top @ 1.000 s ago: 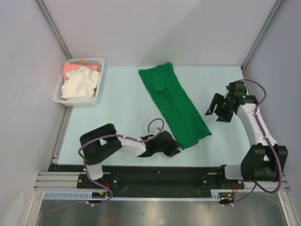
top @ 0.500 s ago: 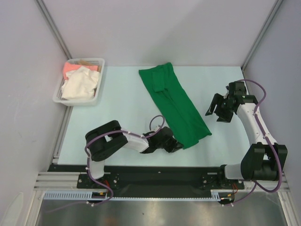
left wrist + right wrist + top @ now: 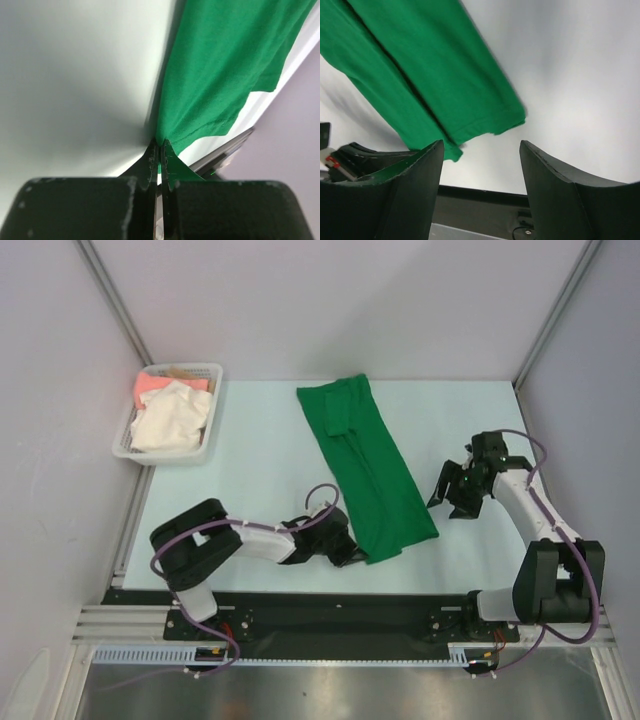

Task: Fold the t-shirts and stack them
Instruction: Fold the tshirt

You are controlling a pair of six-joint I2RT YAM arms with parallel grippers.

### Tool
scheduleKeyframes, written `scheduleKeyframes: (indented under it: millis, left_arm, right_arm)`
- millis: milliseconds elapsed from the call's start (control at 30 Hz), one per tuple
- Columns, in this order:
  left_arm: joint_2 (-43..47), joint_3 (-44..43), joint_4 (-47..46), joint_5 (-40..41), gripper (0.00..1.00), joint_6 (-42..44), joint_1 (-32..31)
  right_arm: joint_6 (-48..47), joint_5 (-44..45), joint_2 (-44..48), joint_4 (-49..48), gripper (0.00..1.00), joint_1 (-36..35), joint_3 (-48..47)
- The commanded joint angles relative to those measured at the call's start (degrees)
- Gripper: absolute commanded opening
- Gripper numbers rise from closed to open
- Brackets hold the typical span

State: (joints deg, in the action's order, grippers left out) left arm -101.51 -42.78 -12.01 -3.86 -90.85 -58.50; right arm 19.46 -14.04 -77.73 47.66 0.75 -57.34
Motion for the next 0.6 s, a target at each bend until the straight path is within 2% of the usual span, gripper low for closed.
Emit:
scheduleKeyframes:
  millis: [0, 100, 233, 467, 567]
  left_arm:
    - [5.6, 5.9, 8.9, -2.1, 0.00, 8.6, 1.0]
    - [11.7, 11.1, 10.0, -2.7, 0.00, 10.3, 1.5]
    - [20.5, 15.3, 19.5, -1.4, 0.00, 15.8, 1.5]
    - [38.4, 20.8, 32.5, 1.7, 0.01, 18.2, 2.0]
    - [43.1, 22.5, 32.6, 1.7, 0.05, 18.5, 2.0]
  right_arm:
    - [1.3, -2.8, 1.5, -2.4, 0.68, -2.9, 2.6]
    - [1.5, -3.6, 1.6, -1.0, 0.67, -5.6, 4.1]
    - [2.9, -4.7, 3.8, -0.7, 0.67, -8.7, 7.2]
    - [9.3, -7.2, 11.4, 0.3, 0.66, -17.7, 13.8]
    - [11.7, -9.5, 13.5, -0.3, 0.66, -21.9, 17.6]
